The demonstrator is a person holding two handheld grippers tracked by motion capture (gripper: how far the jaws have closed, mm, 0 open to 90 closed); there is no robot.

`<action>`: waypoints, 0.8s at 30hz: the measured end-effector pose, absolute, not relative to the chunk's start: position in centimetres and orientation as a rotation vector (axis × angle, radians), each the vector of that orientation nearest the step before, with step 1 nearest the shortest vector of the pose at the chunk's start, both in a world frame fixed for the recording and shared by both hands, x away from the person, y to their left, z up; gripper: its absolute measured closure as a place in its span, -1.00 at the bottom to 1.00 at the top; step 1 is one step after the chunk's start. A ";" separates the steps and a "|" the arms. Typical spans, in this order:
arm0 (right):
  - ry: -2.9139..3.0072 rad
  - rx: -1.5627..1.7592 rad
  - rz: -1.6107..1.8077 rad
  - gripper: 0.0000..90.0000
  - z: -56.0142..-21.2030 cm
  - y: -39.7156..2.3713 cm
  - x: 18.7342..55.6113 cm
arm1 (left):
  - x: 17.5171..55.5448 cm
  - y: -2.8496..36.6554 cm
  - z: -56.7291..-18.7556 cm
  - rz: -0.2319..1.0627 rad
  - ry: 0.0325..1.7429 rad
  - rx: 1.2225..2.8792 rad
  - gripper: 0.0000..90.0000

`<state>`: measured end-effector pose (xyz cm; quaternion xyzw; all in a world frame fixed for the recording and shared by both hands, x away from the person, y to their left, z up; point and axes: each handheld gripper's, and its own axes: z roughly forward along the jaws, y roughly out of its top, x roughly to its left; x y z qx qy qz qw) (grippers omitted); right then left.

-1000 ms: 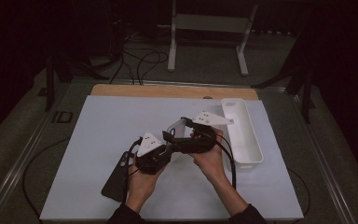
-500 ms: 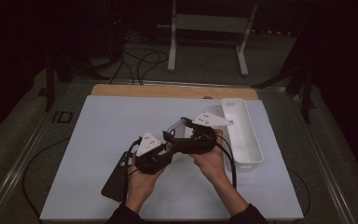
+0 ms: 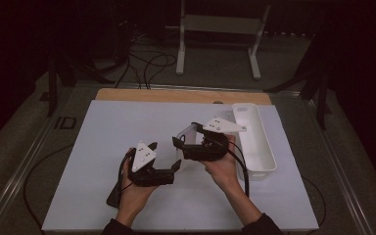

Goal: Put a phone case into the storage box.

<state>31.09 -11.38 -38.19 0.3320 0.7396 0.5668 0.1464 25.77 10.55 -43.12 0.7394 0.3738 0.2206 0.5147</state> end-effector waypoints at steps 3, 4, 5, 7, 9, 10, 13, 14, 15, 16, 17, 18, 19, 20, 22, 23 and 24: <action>2.132 0.951 1.622 -0.63 -38.2 -11.5 31.2 | 25.4 11.8 -43.2 0.543 0.890 1.779 -0.98; 2.131 0.951 1.614 -0.63 -38.2 -11.5 31.2 | 25.3 12.3 -43.2 0.551 0.893 1.777 -0.98; 2.127 0.951 1.617 -0.63 -38.2 -11.6 31.3 | 25.2 12.7 -43.2 0.558 0.893 1.773 -0.99; 2.120 0.948 1.617 -0.63 -38.0 -11.7 31.3 | 25.0 13.1 -43.2 0.564 0.898 1.766 -1.00; 2.113 0.946 1.609 -0.63 -37.9 -11.9 31.4 | 24.7 14.0 -43.4 0.575 0.899 1.768 -1.00; 2.112 0.943 1.605 -0.63 -37.9 -12.0 31.4 | 24.6 14.4 -43.6 0.576 0.899 1.772 -1.00; 2.106 0.952 1.597 -0.63 -37.9 -12.3 31.6 | 24.1 15.7 -44.2 0.590 0.897 1.788 -1.00; 2.105 0.958 1.591 -0.63 -37.9 -12.3 31.6 | 23.8 16.6 -44.6 0.593 0.903 1.781 -1.00; 2.105 0.958 1.591 -0.63 -37.9 -12.3 31.6 | 23.8 16.6 -44.6 0.593 0.903 1.781 -1.00; 2.103 0.962 1.584 -0.63 -37.9 -12.5 31.8 | 23.5 17.5 -45.0 0.594 0.908 1.769 -1.00; 2.100 0.963 1.581 -0.63 -37.9 -12.6 31.8 | 23.3 17.9 -45.2 0.595 0.904 1.767 -1.00; 2.099 0.967 1.581 -0.63 -37.9 -12.7 31.9 | 23.2 18.3 -45.4 0.598 0.898 1.767 -1.00; 2.097 0.966 1.578 -0.63 -37.9 -12.7 31.9 | 23.0 18.6 -45.6 0.600 0.898 1.767 -1.00; 2.094 0.962 1.576 -0.63 -37.9 -12.8 32.0 | 23.0 18.6 -45.6 0.600 0.898 1.767 -1.00; 2.094 0.962 1.569 -0.63 -37.8 -12.9 32.1 | 22.7 19.2 -46.0 0.613 0.891 1.774 -1.00; 2.091 0.963 1.566 -0.63 -37.7 -12.9 32.2 | 22.5 19.7 -46.5 0.629 0.885 1.772 -1.00; 2.089 0.962 1.561 -0.63 -37.6 -12.9 32.3 | 22.5 20.0 -46.8 0.638 0.887 1.768 -1.00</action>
